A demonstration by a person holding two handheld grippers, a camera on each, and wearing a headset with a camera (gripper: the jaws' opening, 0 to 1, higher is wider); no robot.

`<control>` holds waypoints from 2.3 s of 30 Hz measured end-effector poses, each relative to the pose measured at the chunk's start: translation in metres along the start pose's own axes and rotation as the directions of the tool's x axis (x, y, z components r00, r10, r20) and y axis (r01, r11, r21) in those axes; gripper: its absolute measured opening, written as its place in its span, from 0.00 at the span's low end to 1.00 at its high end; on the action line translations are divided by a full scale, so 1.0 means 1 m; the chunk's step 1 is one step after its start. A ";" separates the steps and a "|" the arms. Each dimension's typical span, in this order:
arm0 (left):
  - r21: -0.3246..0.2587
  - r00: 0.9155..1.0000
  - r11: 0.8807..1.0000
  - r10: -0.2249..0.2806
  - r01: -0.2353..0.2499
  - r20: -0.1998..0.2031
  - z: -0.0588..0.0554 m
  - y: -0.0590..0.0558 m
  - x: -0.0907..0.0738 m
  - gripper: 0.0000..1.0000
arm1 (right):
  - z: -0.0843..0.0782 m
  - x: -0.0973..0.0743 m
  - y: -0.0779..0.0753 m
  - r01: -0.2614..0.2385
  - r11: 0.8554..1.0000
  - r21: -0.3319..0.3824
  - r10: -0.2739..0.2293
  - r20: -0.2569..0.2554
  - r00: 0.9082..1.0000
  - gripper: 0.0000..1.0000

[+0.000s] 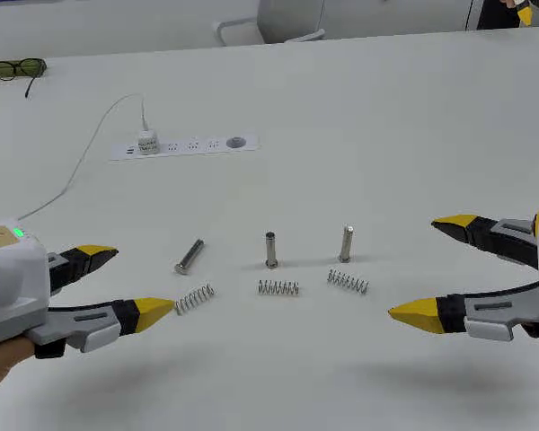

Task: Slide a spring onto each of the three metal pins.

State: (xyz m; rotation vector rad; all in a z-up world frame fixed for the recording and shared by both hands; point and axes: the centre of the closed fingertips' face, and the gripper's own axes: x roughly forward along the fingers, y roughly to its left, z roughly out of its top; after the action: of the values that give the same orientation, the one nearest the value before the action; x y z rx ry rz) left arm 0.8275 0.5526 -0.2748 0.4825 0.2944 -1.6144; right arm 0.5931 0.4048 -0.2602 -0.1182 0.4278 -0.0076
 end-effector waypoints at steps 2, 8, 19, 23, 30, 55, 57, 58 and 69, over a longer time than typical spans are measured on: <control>-0.002 1.000 1.000 -0.002 0.002 -0.002 0.002 0.002 0.003 0.62 | 0.001 -0.001 -0.001 0.005 1.000 -0.003 -0.005 0.002 1.000 0.81; 0.013 0.999 1.000 -0.022 0.023 -0.041 0.003 0.006 0.019 0.56 | 0.003 -0.004 0.002 0.013 1.000 0.000 -0.013 0.002 1.000 0.80; 0.002 0.996 1.000 -0.029 0.029 -0.090 0.006 0.015 0.038 0.44 | 0.001 -0.007 0.005 0.024 1.000 -0.005 -0.024 -0.013 1.000 0.79; 0.013 0.993 0.999 -0.030 0.032 -0.112 0.007 0.017 0.045 0.41 | 0.000 -0.009 0.005 0.028 1.000 -0.007 -0.028 -0.015 0.999 0.79; 0.030 0.988 0.999 -0.034 0.039 -0.148 0.009 0.020 0.060 0.37 | -0.004 -0.009 0.006 0.029 0.999 -0.015 -0.030 -0.033 0.999 0.79; 0.018 0.954 1.000 -0.003 0.009 -0.298 -0.003 0.033 0.098 0.27 | -0.014 -0.007 0.004 0.032 0.999 -0.022 -0.033 -0.066 0.997 0.79; 0.020 0.952 1.000 -0.007 0.013 -0.306 -0.003 0.031 0.100 0.27 | -0.014 -0.007 0.004 0.031 0.999 -0.022 -0.032 -0.066 0.997 0.79; 0.019 0.948 1.000 -0.007 0.014 -0.317 -0.004 0.031 0.102 0.27 | -0.014 -0.008 0.004 0.031 0.999 -0.024 -0.033 -0.068 0.997 0.79; 0.018 0.931 1.000 0.014 -0.008 -0.365 -0.006 0.033 0.112 0.22 | -0.016 -0.008 0.004 0.028 0.999 -0.024 -0.030 -0.072 0.997 0.79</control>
State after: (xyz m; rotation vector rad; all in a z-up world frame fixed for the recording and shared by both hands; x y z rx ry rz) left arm 0.8552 0.4534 -0.3300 0.7976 0.5569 -1.5105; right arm 0.5792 0.4077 -0.2723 -0.1472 0.4982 -0.0359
